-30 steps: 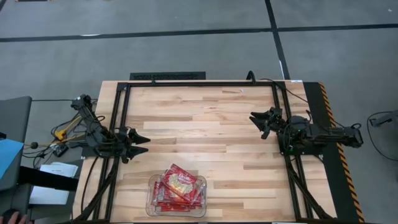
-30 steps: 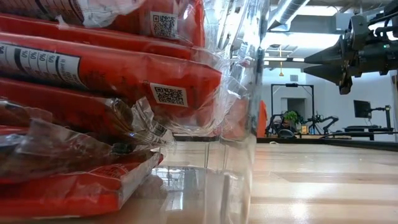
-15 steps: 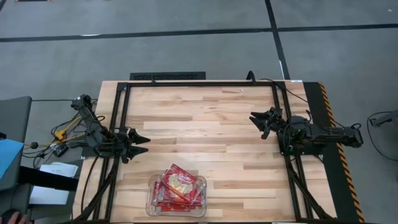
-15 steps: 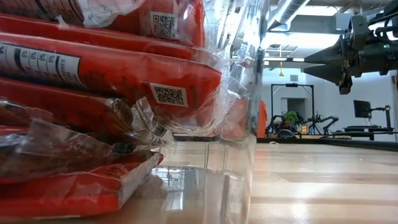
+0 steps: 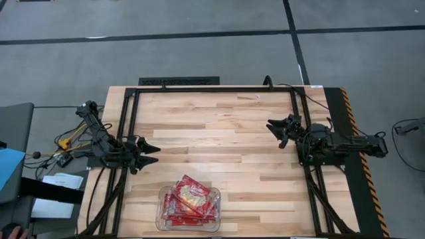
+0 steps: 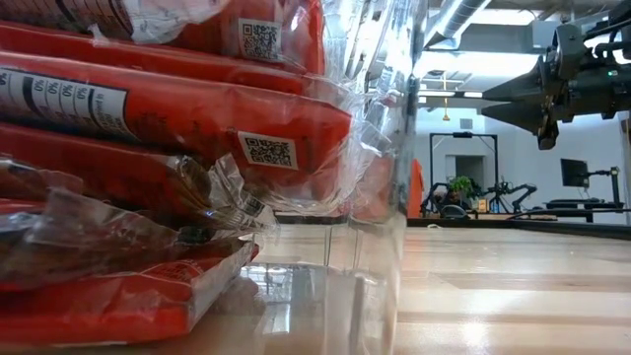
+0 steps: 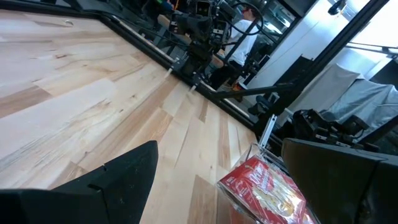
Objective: Sort popcorn bags into baskets
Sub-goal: Return to Home Position
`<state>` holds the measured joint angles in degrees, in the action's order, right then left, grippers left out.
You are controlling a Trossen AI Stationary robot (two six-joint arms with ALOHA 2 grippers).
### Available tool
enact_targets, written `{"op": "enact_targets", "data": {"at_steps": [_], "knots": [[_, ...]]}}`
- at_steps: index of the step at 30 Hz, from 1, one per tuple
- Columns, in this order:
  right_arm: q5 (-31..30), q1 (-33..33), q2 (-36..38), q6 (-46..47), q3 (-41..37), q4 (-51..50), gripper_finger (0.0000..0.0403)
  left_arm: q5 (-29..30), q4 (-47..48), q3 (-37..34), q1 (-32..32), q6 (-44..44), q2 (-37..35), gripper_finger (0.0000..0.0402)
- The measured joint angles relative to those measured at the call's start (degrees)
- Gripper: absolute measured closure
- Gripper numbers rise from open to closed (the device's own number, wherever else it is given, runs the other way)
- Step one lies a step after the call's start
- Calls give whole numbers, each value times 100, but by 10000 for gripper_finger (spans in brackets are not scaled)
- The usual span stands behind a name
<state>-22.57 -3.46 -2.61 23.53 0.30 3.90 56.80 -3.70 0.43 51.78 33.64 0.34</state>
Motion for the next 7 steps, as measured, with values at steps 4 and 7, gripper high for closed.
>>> {"op": "enact_targets", "data": {"at_steps": [4, 7], "knots": [[0, 0, 0, 0, 0, -2, 221, -2, 0, 0, 1, -1, 0, 70], [0, 0, 0, 2, 0, -1, 217, -2, 0, 0, 0, -1, 0, 70]]}}
